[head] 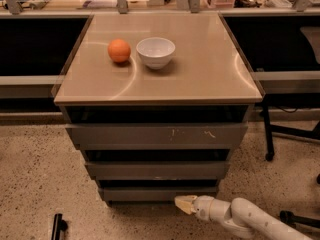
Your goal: Open bottom drawer
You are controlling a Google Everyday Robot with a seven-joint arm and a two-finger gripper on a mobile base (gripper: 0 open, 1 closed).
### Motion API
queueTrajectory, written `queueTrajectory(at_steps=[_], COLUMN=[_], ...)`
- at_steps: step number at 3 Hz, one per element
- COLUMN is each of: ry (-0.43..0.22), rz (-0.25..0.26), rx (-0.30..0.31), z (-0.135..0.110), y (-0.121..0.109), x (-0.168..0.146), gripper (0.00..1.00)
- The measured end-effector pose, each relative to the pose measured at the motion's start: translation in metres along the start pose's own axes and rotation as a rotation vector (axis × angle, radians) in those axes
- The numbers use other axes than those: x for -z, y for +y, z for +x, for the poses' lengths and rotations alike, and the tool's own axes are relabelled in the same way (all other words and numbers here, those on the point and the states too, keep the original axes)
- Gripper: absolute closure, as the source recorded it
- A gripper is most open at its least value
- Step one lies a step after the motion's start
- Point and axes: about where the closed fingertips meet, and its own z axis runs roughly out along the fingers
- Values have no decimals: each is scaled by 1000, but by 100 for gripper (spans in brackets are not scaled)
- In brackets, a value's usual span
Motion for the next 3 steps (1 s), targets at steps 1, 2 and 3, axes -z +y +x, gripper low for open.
queueTrajectory(at_steps=[1,2,3], ry=[0,-22,-71], rz=[2,49,78], rx=[0,-18,-17], z=[0,17,34], y=[0,-19,-43], x=[0,-12,-28], gripper=[100,100,100])
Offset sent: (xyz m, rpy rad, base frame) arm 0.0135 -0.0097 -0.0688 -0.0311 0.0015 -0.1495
